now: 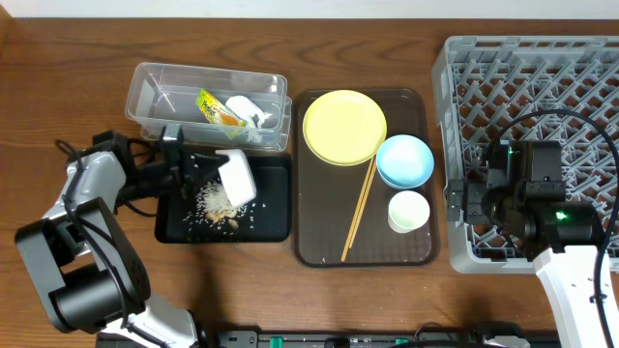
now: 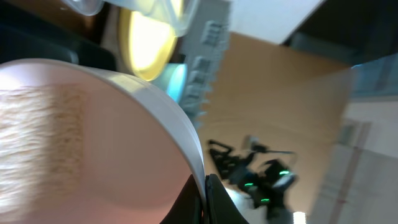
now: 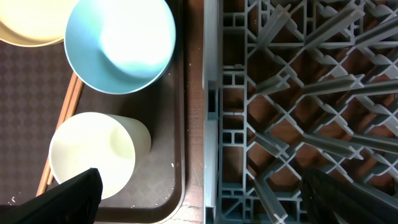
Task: Sort waste into correct bins and load items into the dishwasher rack
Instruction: 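Tip the rice bowl over the black tray to dump the rice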
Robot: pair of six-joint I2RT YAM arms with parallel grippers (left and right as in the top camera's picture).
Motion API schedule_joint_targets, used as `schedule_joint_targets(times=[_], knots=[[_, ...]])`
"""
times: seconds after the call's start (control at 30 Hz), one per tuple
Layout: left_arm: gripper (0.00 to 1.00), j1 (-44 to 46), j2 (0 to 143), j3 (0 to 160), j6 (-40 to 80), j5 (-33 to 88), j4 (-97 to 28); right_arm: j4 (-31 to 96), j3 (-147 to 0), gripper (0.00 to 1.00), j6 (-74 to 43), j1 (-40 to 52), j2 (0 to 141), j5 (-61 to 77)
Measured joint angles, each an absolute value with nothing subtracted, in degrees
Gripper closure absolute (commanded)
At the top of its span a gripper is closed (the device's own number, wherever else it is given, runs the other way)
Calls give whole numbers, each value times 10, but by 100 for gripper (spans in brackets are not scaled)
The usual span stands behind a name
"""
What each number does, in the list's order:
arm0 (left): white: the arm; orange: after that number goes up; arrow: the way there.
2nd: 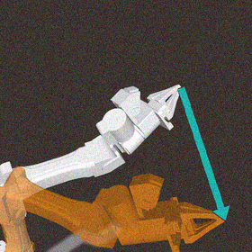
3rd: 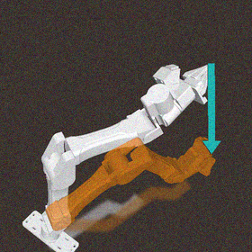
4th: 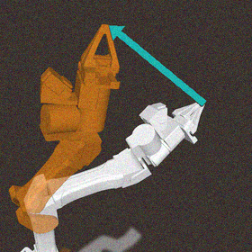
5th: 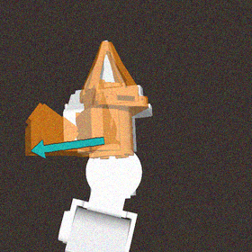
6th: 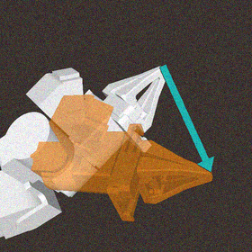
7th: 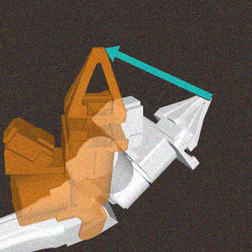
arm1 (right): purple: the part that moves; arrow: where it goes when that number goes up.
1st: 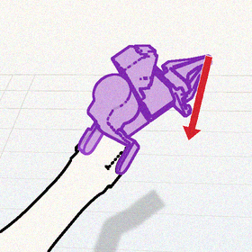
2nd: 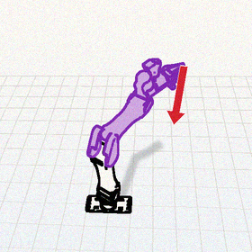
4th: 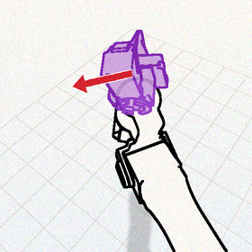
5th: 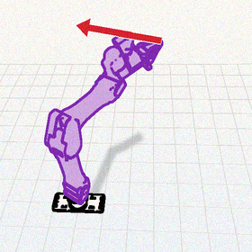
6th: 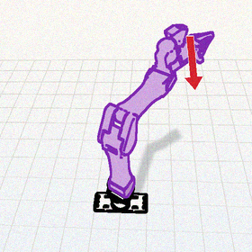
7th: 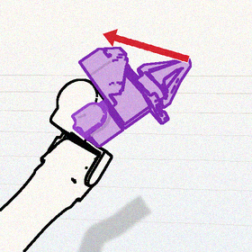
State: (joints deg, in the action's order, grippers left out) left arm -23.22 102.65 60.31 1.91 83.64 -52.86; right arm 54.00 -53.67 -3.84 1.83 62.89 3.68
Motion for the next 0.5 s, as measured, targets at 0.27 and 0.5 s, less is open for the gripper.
schedule_joint_targets(times=[0.27, 0.5], knots=[[94, -243, 1027, 603, 140, 876, -530, 540, -537, 1, -38, 18, 629, 37], [94, -243, 1027, 603, 227, 884, -530, 542, -537, 1, -38, 18, 629, 37]])
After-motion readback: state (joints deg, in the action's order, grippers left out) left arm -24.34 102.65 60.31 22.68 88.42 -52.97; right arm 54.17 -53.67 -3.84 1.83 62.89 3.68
